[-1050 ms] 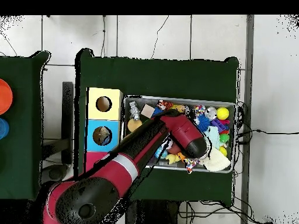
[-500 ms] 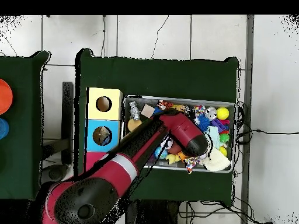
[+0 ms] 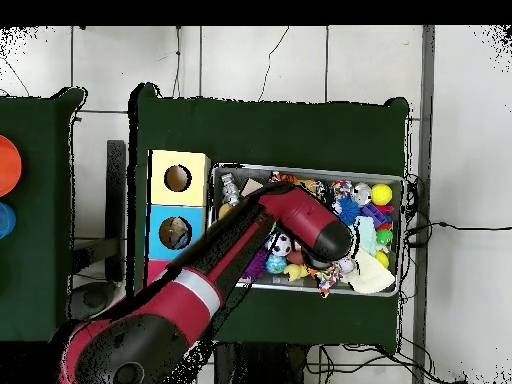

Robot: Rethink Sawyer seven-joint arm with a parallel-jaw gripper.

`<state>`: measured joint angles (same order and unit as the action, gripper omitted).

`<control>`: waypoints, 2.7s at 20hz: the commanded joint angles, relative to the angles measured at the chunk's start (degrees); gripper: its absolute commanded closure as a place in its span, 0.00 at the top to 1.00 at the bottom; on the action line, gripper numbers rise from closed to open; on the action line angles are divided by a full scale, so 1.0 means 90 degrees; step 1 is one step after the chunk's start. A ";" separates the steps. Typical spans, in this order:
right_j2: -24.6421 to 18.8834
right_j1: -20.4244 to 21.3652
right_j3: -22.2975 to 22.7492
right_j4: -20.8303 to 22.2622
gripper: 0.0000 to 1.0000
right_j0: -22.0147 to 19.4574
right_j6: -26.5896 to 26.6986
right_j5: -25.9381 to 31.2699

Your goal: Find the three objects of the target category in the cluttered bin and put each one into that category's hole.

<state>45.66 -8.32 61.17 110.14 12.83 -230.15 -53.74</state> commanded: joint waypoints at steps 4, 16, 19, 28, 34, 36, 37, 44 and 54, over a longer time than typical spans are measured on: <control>-0.0969 0.0446 -0.0105 -0.0105 1.00 0.0023 0.0399 -0.1222; -0.1265 0.0120 -0.0513 -0.0373 1.00 -0.0340 0.0824 -0.0347; -0.1259 0.0086 -0.0570 -0.0347 1.00 -0.0335 0.0788 -0.0274; -0.1573 0.0110 -0.0487 -0.0758 1.00 -0.0373 0.0939 0.0367; -0.1772 0.0146 -0.0429 -0.1072 1.00 -0.0412 0.1130 0.0703; -0.1659 0.0134 -0.0468 -0.0912 1.00 -0.0386 0.1059 0.0625; -0.1579 0.0137 -0.0488 -0.0814 1.00 -0.0368 0.1021 0.0579; -0.1188 0.0156 -0.0524 -0.0488 1.00 -0.0332 0.0933 0.0575; -0.1055 0.0148 -0.0577 -0.0384 1.00 -0.0334 0.0894 0.0607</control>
<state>41.11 -4.96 61.10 106.09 10.57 -230.15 -51.31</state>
